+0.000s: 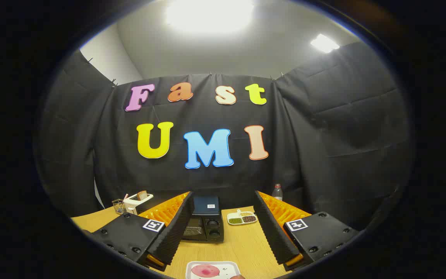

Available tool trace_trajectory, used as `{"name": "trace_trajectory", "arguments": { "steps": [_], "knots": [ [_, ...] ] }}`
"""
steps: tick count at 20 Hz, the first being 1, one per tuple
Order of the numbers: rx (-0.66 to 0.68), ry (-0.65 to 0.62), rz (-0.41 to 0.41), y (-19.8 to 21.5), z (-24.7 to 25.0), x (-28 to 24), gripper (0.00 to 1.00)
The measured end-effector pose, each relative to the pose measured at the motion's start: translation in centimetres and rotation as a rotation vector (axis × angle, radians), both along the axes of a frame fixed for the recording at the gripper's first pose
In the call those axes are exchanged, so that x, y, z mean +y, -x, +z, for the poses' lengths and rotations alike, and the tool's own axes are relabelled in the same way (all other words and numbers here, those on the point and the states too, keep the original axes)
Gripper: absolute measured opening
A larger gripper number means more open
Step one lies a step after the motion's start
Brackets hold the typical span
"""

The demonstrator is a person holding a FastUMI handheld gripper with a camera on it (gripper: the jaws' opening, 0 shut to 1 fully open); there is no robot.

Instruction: Open the toaster oven, put the food inside, and close the toaster oven door.

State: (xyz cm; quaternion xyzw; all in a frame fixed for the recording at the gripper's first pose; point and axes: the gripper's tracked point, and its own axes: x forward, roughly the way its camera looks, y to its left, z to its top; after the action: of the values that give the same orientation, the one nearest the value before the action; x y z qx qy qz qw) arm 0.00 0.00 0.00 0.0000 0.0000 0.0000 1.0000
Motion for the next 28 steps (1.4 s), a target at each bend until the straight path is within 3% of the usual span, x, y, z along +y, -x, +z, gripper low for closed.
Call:
{"name": "trace_trajectory", "arguments": {
  "steps": [28],
  "knots": [
    [-0.005,-0.001,0.038,-1.2,1.5,2.9,0.98]
  ]
}}
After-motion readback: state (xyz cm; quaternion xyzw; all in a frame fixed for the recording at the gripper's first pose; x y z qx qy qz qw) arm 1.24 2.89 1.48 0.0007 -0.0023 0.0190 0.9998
